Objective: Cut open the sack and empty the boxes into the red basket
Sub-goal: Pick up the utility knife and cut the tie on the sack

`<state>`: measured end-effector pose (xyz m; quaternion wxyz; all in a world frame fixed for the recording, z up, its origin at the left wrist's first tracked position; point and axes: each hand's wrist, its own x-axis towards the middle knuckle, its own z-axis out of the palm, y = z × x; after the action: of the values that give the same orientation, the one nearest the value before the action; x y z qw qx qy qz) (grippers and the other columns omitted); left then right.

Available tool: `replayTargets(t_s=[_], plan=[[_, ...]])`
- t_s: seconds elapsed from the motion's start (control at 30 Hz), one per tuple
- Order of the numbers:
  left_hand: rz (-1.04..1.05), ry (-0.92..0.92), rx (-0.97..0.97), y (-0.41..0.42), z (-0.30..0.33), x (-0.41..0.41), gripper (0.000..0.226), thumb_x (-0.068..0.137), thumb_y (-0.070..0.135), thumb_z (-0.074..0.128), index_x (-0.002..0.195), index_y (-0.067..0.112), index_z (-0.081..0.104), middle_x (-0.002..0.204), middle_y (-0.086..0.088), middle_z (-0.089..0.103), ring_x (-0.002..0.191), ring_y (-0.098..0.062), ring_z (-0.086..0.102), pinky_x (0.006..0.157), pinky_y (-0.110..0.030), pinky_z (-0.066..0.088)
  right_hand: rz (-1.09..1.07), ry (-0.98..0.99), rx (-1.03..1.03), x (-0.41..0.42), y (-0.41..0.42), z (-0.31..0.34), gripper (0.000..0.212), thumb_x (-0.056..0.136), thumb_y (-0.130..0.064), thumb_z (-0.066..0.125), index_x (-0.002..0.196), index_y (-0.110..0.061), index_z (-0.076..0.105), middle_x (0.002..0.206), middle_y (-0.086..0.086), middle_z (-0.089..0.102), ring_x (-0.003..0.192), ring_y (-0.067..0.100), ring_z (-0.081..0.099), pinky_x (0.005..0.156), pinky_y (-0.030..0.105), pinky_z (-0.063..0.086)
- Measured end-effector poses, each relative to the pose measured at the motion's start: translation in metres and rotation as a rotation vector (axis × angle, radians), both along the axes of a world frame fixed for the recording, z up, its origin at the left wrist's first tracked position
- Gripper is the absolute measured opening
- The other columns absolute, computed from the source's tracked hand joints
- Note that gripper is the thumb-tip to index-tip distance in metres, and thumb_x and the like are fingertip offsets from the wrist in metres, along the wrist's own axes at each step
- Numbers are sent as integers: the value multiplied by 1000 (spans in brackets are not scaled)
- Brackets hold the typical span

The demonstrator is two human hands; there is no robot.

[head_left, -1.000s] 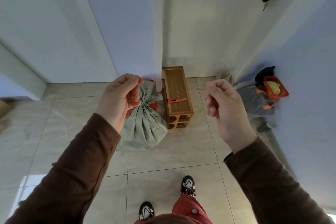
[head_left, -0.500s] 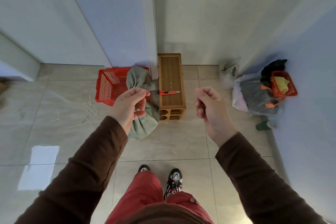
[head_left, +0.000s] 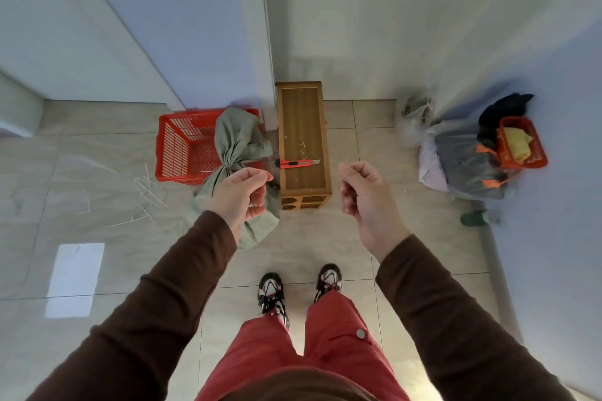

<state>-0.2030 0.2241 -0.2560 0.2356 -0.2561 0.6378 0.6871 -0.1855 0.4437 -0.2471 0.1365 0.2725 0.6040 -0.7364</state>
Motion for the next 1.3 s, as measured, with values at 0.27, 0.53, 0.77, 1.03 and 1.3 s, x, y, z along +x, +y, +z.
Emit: replayTargets(t_s=[0.27, 0.53, 0.77, 1.03, 1.3], plan=[[31, -58, -25, 38, -35, -45, 21, 100, 20, 56, 84, 21, 69, 62, 8, 55, 54, -9, 47, 69, -29, 49, 78, -82, 20, -63, 35, -41, 22, 103, -20, 65, 82, -21, 59, 57, -9, 57, 44, 7, 43, 43, 20, 36], [66, -131, -26, 38, -89, -92, 21, 100, 21, 56, 83, 23, 68, 59, 10, 55, 52, -8, 47, 64, -27, 49, 156, -165, 60, -125, 32, -90, 18, 105, -18, 61, 87, -16, 58, 57, -7, 57, 44, 8, 43, 42, 20, 37], [40, -182, -54, 24, -160, -146, 12, 100, 18, 57, 89, 15, 63, 70, 0, 61, 48, -7, 51, 52, -22, 50, 11, -337, 0, -178, 7, -161, 6, 108, -18, 57, 107, -13, 60, 84, 5, 70, 63, 12, 67, 61, 25, 59], [-200, -105, -373, 27, -268, -193, 36, 97, 26, 62, 131, 16, 60, 122, -3, 64, 110, -19, 61, 103, -34, 48, -85, -586, -76, -211, -14, -273, 26, 108, -19, 57, 130, -5, 57, 103, 10, 64, 87, 18, 66, 82, 33, 60], [-588, 16, -734, 31, -366, -229, 37, 98, 18, 55, 133, 27, 60, 140, -6, 55, 131, -25, 47, 114, -39, 38, -126, -701, -88, -223, -34, -372, 20, 108, -19, 58, 124, -8, 58, 114, 10, 63, 118, 24, 68, 108, 42, 54]])
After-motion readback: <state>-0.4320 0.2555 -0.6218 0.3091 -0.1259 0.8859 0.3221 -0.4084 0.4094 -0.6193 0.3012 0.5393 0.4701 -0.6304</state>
